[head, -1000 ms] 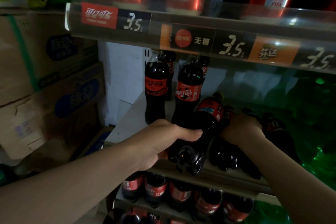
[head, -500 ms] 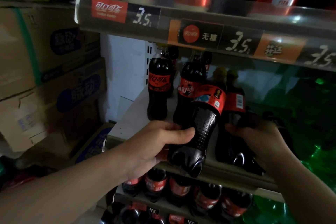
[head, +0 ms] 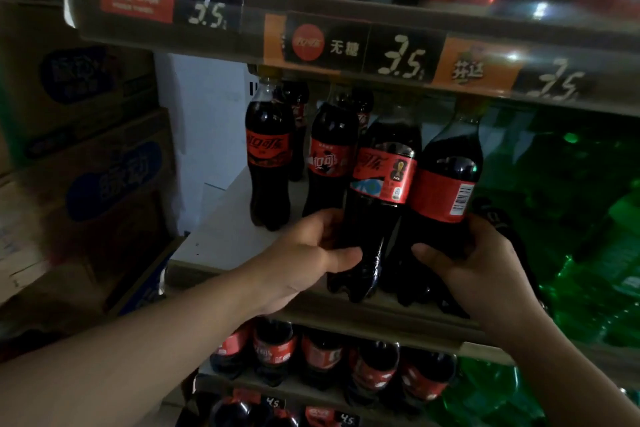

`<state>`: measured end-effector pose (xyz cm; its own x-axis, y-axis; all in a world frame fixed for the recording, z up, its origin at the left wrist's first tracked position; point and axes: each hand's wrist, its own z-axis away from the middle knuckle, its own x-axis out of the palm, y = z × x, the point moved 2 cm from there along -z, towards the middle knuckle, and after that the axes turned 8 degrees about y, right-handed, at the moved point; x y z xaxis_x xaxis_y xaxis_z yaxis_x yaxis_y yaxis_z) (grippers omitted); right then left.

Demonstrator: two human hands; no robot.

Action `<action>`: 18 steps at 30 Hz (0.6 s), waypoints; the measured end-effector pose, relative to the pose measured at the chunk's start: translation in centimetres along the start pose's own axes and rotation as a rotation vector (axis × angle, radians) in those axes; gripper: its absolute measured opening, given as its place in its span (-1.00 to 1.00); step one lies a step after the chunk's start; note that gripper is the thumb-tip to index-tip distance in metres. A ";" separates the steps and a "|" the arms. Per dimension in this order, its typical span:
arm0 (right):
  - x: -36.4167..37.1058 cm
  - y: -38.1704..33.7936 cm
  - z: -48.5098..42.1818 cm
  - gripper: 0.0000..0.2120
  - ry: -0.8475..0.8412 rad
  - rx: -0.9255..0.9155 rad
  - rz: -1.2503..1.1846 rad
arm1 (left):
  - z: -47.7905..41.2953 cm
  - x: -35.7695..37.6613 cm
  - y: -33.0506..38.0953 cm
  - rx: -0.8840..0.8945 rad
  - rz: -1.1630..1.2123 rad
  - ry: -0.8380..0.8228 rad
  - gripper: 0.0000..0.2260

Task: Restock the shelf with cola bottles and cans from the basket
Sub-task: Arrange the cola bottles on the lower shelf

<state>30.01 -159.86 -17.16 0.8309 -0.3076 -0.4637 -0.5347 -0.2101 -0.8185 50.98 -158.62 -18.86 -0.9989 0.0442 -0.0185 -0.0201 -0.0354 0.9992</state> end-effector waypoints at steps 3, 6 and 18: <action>0.0 -0.3 0.1 -0.51 0.042 -0.042 0.060 | -1.0 0.4 -0.3 0.035 -0.082 0.004 -0.56; 0.2 -0.4 0.3 -0.44 0.093 -0.069 0.100 | -1.8 0.5 -0.6 0.063 -0.151 0.012 -0.50; 0.7 -0.5 0.0 -0.22 0.119 -0.081 0.217 | -2.4 0.4 -1.1 0.205 -0.381 0.033 -0.28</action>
<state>30.86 -160.00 -17.09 0.6741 -0.4594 -0.5784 -0.7129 -0.1996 -0.6723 50.55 -160.95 -20.04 -0.9226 -0.0166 -0.3855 -0.3822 0.1760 0.9072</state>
